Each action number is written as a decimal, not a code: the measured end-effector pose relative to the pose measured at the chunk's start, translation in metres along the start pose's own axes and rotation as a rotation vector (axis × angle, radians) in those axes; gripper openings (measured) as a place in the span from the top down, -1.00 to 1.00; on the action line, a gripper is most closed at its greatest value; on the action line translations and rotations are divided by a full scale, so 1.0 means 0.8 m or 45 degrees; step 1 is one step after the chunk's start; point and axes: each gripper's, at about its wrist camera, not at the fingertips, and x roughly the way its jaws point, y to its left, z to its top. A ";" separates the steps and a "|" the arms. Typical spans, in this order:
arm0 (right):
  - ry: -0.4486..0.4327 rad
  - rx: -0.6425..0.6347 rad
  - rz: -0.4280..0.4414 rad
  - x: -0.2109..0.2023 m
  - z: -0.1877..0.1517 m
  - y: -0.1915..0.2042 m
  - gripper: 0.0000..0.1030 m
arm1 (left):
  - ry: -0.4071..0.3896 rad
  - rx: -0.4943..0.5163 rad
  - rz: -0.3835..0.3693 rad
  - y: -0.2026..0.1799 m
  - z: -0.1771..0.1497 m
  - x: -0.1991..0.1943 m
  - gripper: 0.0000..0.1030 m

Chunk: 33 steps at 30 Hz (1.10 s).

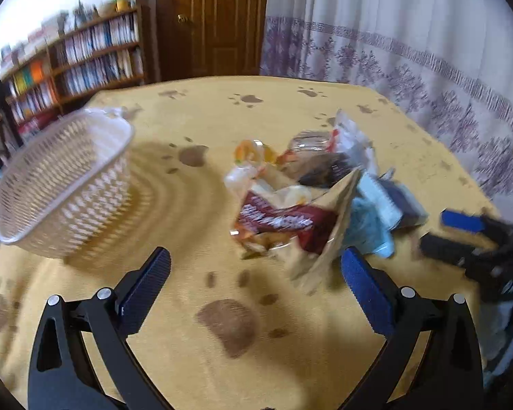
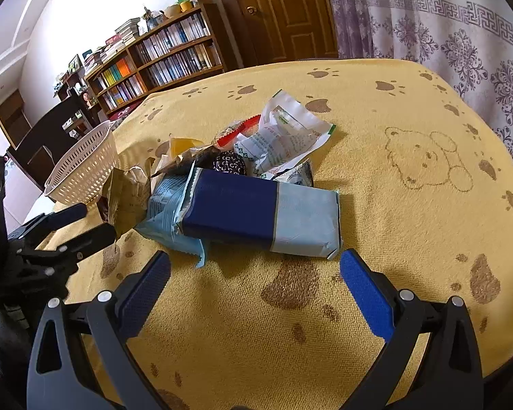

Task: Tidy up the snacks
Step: 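Grasp the brown-and-cream chip bag with the left tool while the right tool approaches the navy box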

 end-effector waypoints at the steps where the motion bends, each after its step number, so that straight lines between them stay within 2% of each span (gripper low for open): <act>1: 0.002 0.001 0.001 0.000 0.000 0.000 -0.91 | 0.004 -0.021 -0.027 -0.001 0.003 0.001 -0.96; 4: 0.006 0.004 0.003 0.002 0.000 -0.003 -0.91 | -0.011 -0.063 -0.089 -0.008 0.013 0.001 -0.96; 9: 0.005 0.016 0.007 0.002 -0.001 -0.005 -0.91 | -0.015 -0.013 -0.014 -0.028 0.030 0.020 -0.96; 11: -0.001 0.019 0.008 0.001 0.000 -0.005 -0.91 | 0.013 -0.038 0.020 -0.022 0.034 0.037 -0.96; 13: -0.007 0.025 0.013 0.000 0.001 -0.007 -0.91 | 0.057 -0.111 0.006 -0.008 0.034 0.052 -0.96; 18: 0.000 0.046 0.028 0.004 0.001 -0.011 -0.91 | 0.116 -0.300 -0.183 0.020 0.026 0.070 -0.96; 20: 0.007 0.044 0.030 0.007 0.000 -0.011 -0.91 | 0.120 -0.338 -0.233 0.024 0.023 0.073 -0.85; 21: 0.009 0.042 0.031 0.007 0.000 -0.010 -0.91 | 0.117 -0.343 -0.257 0.024 0.022 0.073 -0.70; 33: 0.006 0.069 0.088 0.008 -0.001 -0.012 -0.91 | 0.025 -0.283 -0.234 0.023 0.020 0.039 -0.65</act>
